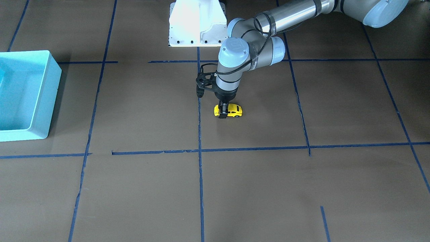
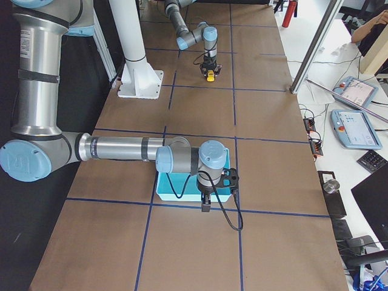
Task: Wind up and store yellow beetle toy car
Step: 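Open the left gripper, letting the car roll toward the blue bin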
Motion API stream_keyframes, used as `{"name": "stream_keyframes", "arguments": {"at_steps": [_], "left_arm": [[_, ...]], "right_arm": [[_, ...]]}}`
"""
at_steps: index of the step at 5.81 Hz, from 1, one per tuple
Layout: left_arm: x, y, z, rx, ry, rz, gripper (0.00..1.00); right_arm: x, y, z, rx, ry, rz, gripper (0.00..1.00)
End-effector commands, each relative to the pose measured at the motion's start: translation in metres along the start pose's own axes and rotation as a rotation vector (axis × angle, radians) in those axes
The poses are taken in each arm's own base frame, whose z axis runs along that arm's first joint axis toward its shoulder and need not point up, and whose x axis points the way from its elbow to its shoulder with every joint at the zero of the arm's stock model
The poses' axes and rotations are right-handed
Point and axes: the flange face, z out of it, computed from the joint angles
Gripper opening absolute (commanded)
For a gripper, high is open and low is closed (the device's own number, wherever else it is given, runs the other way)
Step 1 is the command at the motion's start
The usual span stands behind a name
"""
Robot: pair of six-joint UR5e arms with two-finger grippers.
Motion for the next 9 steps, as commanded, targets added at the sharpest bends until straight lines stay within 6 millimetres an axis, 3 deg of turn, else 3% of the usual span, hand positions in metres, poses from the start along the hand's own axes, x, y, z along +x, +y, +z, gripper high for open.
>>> {"name": "stream_keyframes", "arguments": {"at_steps": [1, 2, 3, 9], "left_arm": [[0.0007, 0.0018, 0.0007, -0.001, 0.002, 0.002, 0.00], [0.0001, -0.0002, -0.0044, 0.019, -0.010, 0.000, 0.96], [0.0026, 0.0032, -0.0035, 0.017, -0.008, 0.000, 1.00], [0.0022, 0.0040, -0.0047, 0.019, -0.008, 0.003, 1.00]], "right_arm": [[0.0000, 0.0000, 0.0000, 0.000, 0.000, 0.000, 1.00], [0.0000, 0.0000, 0.0000, 0.000, 0.000, 0.000, 1.00], [-0.0006, -0.0002, -0.0007, 0.002, 0.000, -0.002, 1.00], [-0.0044, -0.0009, -0.0045, 0.010, -0.002, -0.008, 1.00]]}}
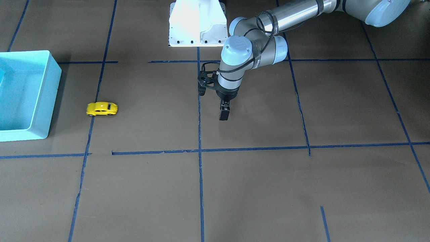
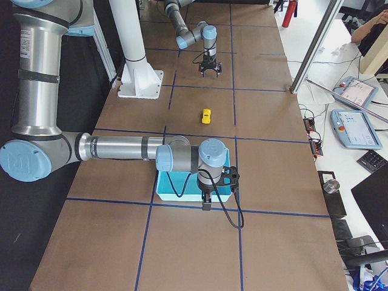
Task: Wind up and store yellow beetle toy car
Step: 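Raise and withdraw the left arm while the right arm moves toward the car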
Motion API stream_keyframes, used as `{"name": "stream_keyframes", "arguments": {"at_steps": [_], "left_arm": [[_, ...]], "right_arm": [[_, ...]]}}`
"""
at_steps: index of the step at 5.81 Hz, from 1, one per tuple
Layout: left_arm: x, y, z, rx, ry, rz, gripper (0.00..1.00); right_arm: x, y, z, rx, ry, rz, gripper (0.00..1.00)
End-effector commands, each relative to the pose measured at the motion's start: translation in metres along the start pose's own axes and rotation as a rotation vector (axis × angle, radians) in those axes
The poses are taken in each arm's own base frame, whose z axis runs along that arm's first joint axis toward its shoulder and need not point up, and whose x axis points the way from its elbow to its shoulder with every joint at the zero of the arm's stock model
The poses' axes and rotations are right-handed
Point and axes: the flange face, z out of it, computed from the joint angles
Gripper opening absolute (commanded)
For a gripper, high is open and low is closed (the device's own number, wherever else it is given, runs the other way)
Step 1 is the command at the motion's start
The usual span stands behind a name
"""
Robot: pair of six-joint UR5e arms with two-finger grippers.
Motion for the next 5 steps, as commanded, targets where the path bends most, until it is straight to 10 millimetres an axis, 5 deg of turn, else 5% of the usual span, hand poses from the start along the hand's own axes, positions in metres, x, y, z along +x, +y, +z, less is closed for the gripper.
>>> {"name": "stream_keyframes", "arguments": {"at_steps": [1, 3, 5], "left_arm": [[-0.003, 0.002, -0.002, 0.000, -0.004, -0.003, 1.00], [-0.016, 0.013, -0.016, 0.005, -0.028, -0.017, 1.00], [-0.041, 0.081, -0.054, -0.018, -0.039, -0.094, 1.00]], "right_arm": [[0.000, 0.000, 0.000, -0.001, 0.000, 0.000, 1.00], [0.000, 0.000, 0.000, -0.001, 0.000, 0.000, 1.00], [-0.002, -0.001, -0.002, 0.005, 0.000, -0.007, 1.00]]}}
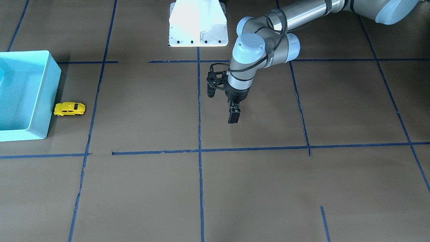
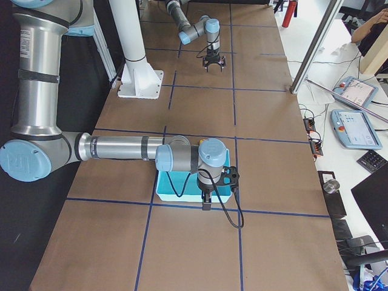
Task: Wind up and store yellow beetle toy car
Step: 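Raise and withdraw the left arm while the right arm moves toward the car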
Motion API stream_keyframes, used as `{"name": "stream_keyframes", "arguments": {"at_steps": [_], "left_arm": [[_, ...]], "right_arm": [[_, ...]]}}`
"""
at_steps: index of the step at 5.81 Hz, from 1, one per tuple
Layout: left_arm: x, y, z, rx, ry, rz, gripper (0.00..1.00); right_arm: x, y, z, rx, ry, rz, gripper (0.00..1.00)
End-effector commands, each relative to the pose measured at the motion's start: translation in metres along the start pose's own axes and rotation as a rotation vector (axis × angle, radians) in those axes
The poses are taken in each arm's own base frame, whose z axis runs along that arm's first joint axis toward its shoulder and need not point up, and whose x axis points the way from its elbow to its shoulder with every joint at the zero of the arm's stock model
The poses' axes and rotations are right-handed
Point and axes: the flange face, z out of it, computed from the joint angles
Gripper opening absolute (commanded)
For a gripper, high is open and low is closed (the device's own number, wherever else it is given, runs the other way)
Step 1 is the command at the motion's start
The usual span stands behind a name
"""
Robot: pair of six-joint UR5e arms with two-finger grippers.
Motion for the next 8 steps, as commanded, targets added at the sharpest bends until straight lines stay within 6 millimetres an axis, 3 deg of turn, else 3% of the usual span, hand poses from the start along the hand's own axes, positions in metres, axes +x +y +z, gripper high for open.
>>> {"name": "stream_keyframes", "arguments": {"at_steps": [1, 2, 3, 4, 5, 6, 7, 8], "left_arm": [[-0.050, 0.067, -0.037, 0.004, 0.034, -0.114, 1.00], [-0.082, 0.138, -0.056, -0.007, 0.076, -0.220, 1.00], [-0.096, 0.213, -0.069, -0.009, 0.146, -0.337, 1.00], [-0.111, 0.299, -0.091, -0.038, 0.169, -0.490, 1.00], [-0.119, 0.388, -0.119, -0.099, 0.139, -0.654, 1.00], [-0.112, 0.470, -0.138, -0.163, 0.133, -0.817, 1.00], [-0.092, 0.528, -0.138, -0.225, 0.161, -0.945, 1.00], [-0.093, 0.571, -0.141, -0.248, 0.152, -1.107, 1.00]], "right_arm": [[-0.007, -0.003, -0.007, 0.015, 0.000, -0.016, 1.00], [-0.026, -0.006, -0.020, 0.040, 0.010, -0.064, 1.00], [-0.042, -0.006, -0.036, 0.072, 0.011, -0.097, 1.00], [-0.053, -0.008, -0.045, 0.091, 0.005, -0.118, 1.00], [-0.080, -0.017, -0.049, 0.097, 0.001, -0.176, 1.00], [-0.129, -0.043, -0.042, 0.088, -0.006, -0.279, 1.00], [-0.170, -0.045, -0.038, 0.081, -0.020, -0.373, 1.00], [-0.211, -0.043, -0.019, 0.044, -0.037, -0.514, 1.00]]}}
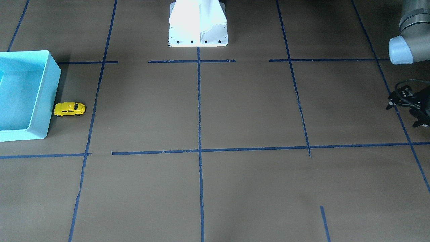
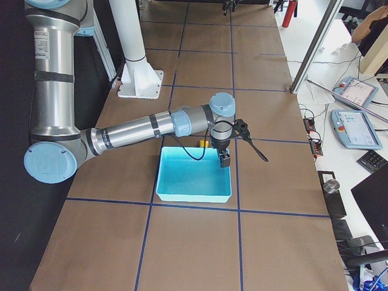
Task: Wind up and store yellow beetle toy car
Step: 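Raise and withdraw the left arm while the right arm moves toward the car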
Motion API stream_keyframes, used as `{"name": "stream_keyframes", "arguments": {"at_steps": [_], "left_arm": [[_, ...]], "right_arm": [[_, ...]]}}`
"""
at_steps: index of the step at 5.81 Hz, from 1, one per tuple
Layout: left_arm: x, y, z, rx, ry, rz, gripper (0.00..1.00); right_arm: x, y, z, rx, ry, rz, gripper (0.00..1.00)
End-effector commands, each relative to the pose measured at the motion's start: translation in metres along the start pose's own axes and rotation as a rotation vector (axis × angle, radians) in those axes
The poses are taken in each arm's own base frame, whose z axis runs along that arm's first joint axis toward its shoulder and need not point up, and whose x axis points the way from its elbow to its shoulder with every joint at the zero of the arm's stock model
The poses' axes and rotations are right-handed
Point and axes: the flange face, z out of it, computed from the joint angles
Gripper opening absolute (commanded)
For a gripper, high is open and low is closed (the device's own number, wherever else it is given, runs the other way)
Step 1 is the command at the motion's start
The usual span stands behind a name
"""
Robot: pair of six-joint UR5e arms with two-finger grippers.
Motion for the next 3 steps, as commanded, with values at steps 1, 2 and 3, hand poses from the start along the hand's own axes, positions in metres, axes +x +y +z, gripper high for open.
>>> {"name": "stream_keyframes", "arguments": {"at_steps": [1, 2, 3], "left_arm": [[-0.047, 0.043, -0.007, -0.005, -0.001, -0.334, 1.00], [-0.062, 0.057, -0.019, 0.014, -0.007, -0.411, 1.00], [-0.081, 0.101, -0.018, 0.021, -0.006, -0.475, 1.00]], "right_arm": [[-0.074, -0.036, 0.031, -0.036, -0.009, -0.220, 1.00], [-0.118, -0.054, 0.044, -0.039, 0.014, -0.322, 1.00], [-0.156, -0.063, 0.054, -0.039, 0.023, -0.460, 1.00]]}}
